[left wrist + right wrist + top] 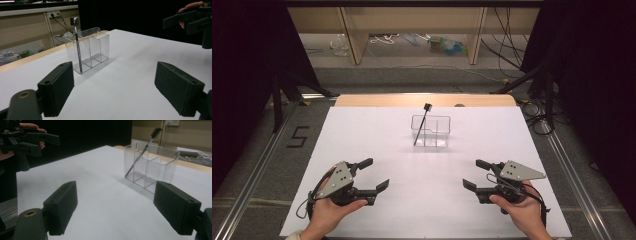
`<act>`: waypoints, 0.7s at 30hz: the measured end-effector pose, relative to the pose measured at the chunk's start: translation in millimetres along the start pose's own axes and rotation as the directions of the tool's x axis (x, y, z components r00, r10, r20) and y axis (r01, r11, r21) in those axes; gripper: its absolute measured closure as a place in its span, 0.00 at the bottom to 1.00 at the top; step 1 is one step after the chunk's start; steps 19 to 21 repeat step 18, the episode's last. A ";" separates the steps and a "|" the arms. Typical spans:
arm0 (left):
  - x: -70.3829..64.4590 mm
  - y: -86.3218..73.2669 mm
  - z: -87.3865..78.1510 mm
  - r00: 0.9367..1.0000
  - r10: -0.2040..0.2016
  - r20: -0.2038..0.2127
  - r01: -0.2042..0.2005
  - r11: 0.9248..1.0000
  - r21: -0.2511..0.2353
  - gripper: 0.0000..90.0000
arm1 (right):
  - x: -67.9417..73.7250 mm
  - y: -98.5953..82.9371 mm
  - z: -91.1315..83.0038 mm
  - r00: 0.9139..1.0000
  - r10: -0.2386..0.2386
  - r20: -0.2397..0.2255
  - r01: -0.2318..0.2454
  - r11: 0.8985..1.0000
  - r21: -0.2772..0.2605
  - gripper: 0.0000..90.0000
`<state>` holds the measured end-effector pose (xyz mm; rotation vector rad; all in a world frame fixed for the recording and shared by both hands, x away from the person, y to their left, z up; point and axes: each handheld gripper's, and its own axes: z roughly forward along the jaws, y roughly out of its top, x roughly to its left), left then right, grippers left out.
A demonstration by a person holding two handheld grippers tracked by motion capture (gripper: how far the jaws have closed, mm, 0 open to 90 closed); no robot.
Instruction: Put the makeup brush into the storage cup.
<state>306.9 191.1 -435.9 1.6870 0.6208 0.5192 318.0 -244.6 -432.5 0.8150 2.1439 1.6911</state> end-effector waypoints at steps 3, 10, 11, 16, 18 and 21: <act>1.3 -1.0 0.1 1.000 -0.003 0.002 0.003 1.000 0.005 0.18 | -0.3 -0.2 0.3 1.000 0.000 0.001 0.000 1.000 0.002 0.23; 1.5 -2.7 2.2 1.000 -0.010 0.008 0.010 1.000 0.016 0.18 | -1.0 0.3 -0.9 1.000 -0.019 0.010 0.019 1.000 0.019 0.23; 1.9 -2.9 2.6 1.000 -0.006 0.009 0.006 1.000 0.018 0.18 | -0.5 0.2 -0.9 1.000 -0.013 0.009 0.013 1.000 0.024 0.23; 2.8 -4.4 4.2 1.000 -0.017 0.012 0.017 1.000 0.024 0.18 | -2.7 -0.2 0.8 0.999 -0.036 0.016 0.036 0.999 -0.001 0.23; 2.9 -4.5 4.4 1.000 -0.016 0.010 0.016 1.000 0.025 0.18 | -2.1 -0.2 0.5 0.999 -0.031 0.016 0.031 1.000 0.002 0.23; 2.9 -4.5 4.4 1.000 -0.016 0.010 0.016 1.000 0.025 0.18 | -2.1 -0.2 0.5 0.999 -0.031 0.016 0.031 1.000 0.002 0.23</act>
